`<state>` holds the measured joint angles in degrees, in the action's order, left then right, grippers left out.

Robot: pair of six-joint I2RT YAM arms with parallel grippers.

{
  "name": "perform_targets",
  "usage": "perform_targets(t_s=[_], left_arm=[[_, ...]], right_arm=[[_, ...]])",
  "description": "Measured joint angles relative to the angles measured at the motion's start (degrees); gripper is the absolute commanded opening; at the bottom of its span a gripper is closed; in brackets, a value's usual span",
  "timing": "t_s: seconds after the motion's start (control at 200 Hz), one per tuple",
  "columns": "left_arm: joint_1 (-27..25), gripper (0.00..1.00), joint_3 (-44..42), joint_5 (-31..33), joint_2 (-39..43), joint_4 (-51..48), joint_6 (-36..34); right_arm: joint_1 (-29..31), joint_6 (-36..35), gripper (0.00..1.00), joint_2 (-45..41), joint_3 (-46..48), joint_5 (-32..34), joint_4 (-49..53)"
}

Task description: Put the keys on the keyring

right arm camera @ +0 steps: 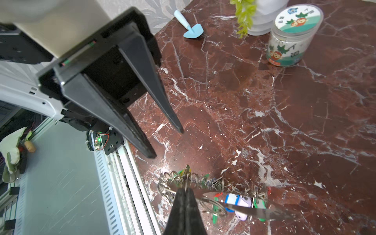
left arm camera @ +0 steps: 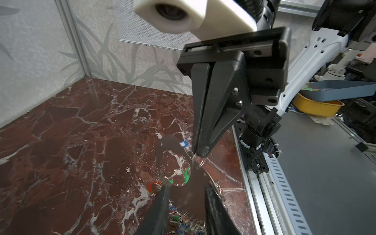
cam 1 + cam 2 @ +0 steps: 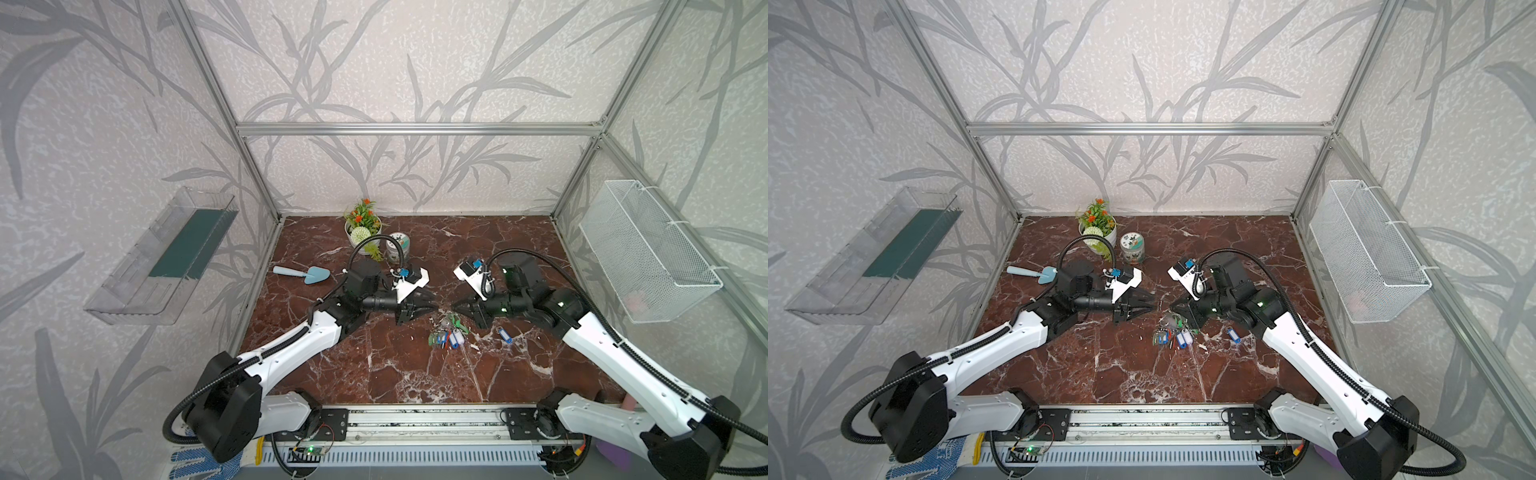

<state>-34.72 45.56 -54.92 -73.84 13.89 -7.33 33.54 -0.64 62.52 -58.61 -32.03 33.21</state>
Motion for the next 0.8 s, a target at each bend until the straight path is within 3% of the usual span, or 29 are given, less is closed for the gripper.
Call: perform_targets(t_s=[0.32, 0.8], left_arm=[[-0.24, 0.28, 0.22, -5.09, -1.92, -0.66, -0.59], [-1.68, 0.18, 0.42, -8.79, -3.10, -0.07, 0.07]], right_arm=[[0.48, -1.03, 0.00, 0.00, 0.66, -4.98, -2.91], [1.05, -1.16, 0.00, 0.20, 0.66, -6.45, -3.37]])
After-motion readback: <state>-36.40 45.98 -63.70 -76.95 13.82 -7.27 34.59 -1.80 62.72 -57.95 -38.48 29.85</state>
